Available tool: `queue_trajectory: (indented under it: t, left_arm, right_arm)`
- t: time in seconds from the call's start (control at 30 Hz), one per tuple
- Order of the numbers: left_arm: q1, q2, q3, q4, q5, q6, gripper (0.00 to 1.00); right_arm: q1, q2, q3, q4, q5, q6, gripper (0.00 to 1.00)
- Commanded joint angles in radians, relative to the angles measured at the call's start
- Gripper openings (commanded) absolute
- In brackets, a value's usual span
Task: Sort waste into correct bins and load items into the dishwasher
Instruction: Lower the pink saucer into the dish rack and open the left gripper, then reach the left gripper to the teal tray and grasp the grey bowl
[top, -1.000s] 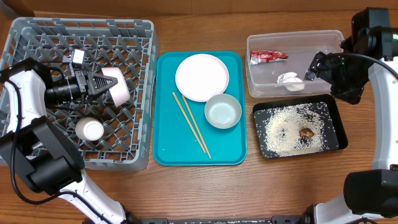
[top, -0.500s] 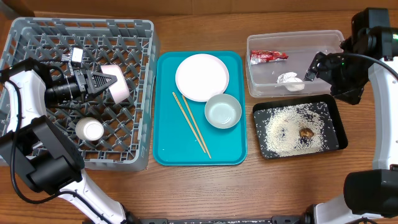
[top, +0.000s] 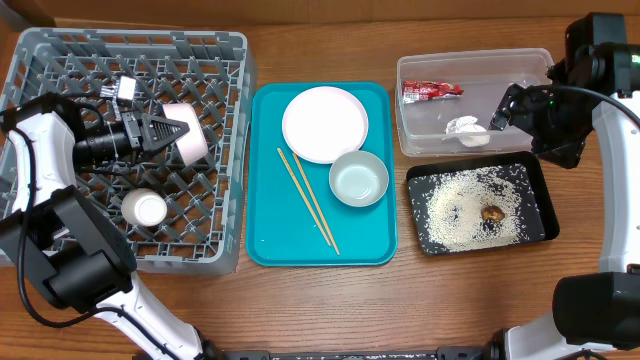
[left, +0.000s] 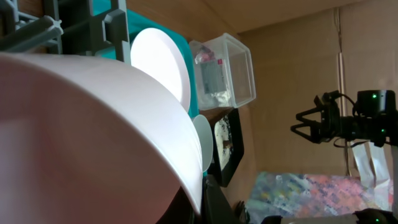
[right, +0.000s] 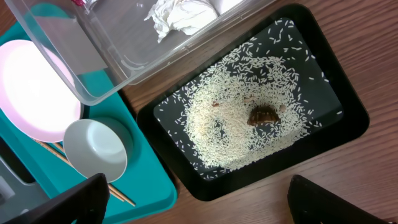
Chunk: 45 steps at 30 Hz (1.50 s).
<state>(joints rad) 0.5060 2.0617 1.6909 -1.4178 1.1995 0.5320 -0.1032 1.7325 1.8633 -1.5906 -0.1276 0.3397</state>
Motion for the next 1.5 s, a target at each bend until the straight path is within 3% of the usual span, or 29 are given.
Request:
queue_trajectory:
  t: [0.0,0.33,0.5,0.73,0.97,1.1,1.33,1.47]
  left_arm:
    - [0.023,0.011,-0.009,-0.014,-0.185,-0.01,0.1]
    - [0.116,0.011,-0.002,-0.077,-0.246,-0.057,0.61]
    - [0.18,0.007,0.043,-0.156,-0.234,-0.056,0.98]
    - [0.171,-0.044,0.108,-0.221,-0.219,-0.018,1.0]
    - [0.072,-0.171,0.108,-0.209,-0.237,-0.012,1.0]
    - [-0.053,-0.248,0.108,-0.167,-0.304,-0.051,1.0]
    - [-0.404,-0.311,0.108,0.019,-0.628,-0.375,1.0]
    - [-0.611,-0.293,0.108,0.106,-0.745,-0.424,1.0]
  right_arm:
    - [0.001,-0.016,0.004,0.002,-0.005,0.002,0.93]
    - [0.001,-0.016,0.004,0.002,-0.005,0.002,0.93]
    - [0.001,-0.016,0.004,0.002,-0.005,0.002,0.93]
    - [0.001,-0.016,0.004,0.0,-0.005,0.002,0.94]
    - [0.001,-0.016,0.004,-0.018,-0.004,-0.003,0.95]
    - [0.001,-0.016,0.004,-0.018,-0.004,-0.003,1.0]
    - [0.001,-0.016,0.004,-0.017,-0.004,-0.003,1.0]
    - [0.001,-0.016,0.004,-0.017,-0.004,-0.003,1.0]
